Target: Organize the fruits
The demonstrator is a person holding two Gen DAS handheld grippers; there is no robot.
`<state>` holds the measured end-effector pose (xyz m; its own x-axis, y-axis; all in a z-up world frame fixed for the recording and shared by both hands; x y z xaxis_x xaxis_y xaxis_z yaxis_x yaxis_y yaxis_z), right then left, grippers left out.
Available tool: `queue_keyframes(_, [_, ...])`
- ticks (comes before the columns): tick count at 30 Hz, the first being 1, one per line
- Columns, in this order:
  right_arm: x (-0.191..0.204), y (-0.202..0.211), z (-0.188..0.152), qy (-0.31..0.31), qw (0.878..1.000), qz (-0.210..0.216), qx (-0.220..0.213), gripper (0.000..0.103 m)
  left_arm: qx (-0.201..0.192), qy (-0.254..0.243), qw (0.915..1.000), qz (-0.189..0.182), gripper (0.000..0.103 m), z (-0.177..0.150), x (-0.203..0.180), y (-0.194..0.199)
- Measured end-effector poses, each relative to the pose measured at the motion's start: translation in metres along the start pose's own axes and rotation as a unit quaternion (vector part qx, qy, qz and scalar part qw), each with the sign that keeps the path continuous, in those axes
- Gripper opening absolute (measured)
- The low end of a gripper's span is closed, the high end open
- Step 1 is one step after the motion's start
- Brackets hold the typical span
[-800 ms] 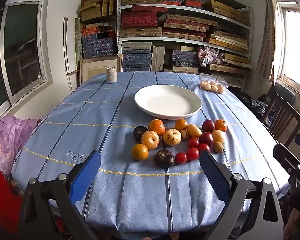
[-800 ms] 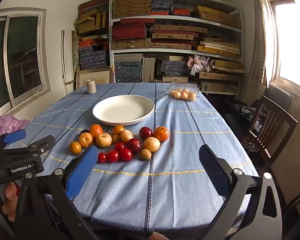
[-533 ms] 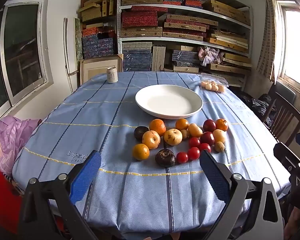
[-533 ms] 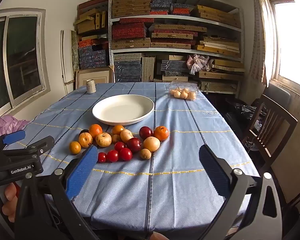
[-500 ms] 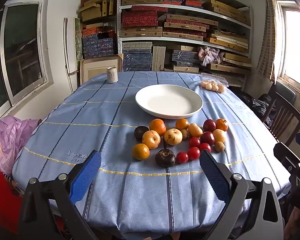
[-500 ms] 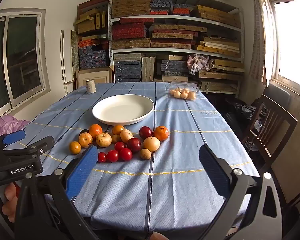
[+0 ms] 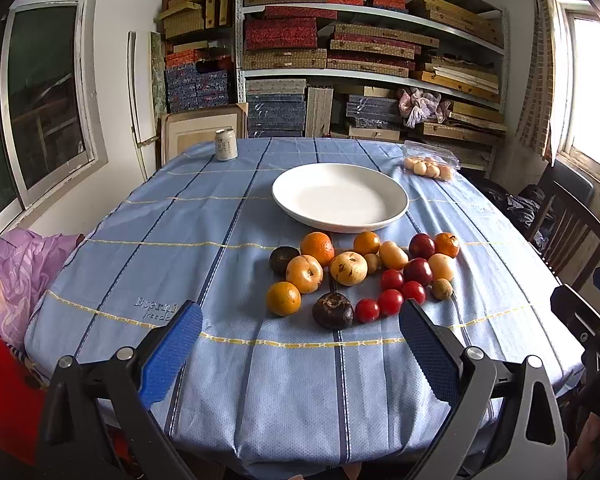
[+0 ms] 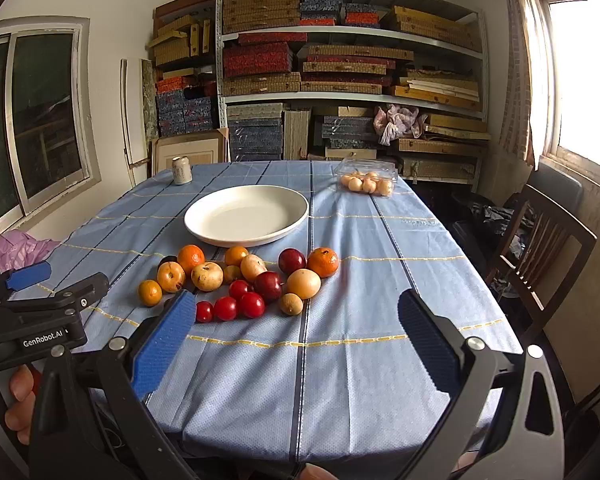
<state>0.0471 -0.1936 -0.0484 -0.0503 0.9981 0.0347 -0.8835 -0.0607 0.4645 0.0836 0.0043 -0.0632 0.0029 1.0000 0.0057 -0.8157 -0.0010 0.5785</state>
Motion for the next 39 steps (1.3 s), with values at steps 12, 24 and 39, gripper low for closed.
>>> queue_keyframes(12, [0.000, -0.004, -0.004, -0.001, 1.000, 0.000, 0.001, 0.099, 0.008, 0.000, 1.0000, -0.001, 0.099, -0.001, 0.000, -0.004])
queue_keyframes(24, [0.000, -0.005, -0.003, -0.001, 1.000, 0.000, 0.003, 0.099, 0.008, 0.000, 1.0000, -0.001, 0.099, -0.002, 0.000, -0.005])
queue_keyframes(39, [0.004, -0.010, -0.009, -0.001, 1.000, 0.001, 0.004, 0.099, 0.008, 0.000, 1.0000, -0.001, 0.099, -0.001, 0.001, -0.005])
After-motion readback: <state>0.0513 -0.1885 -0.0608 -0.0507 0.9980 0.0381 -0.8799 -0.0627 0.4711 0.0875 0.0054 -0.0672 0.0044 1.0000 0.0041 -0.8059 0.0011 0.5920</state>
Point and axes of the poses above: each gripper's, at about its wrist camera, not at the fingertips, and y roughly against the way its jaws point, x to its left, z to its top, the point moved 10 cm from there along -y, roughly the way its jaws point
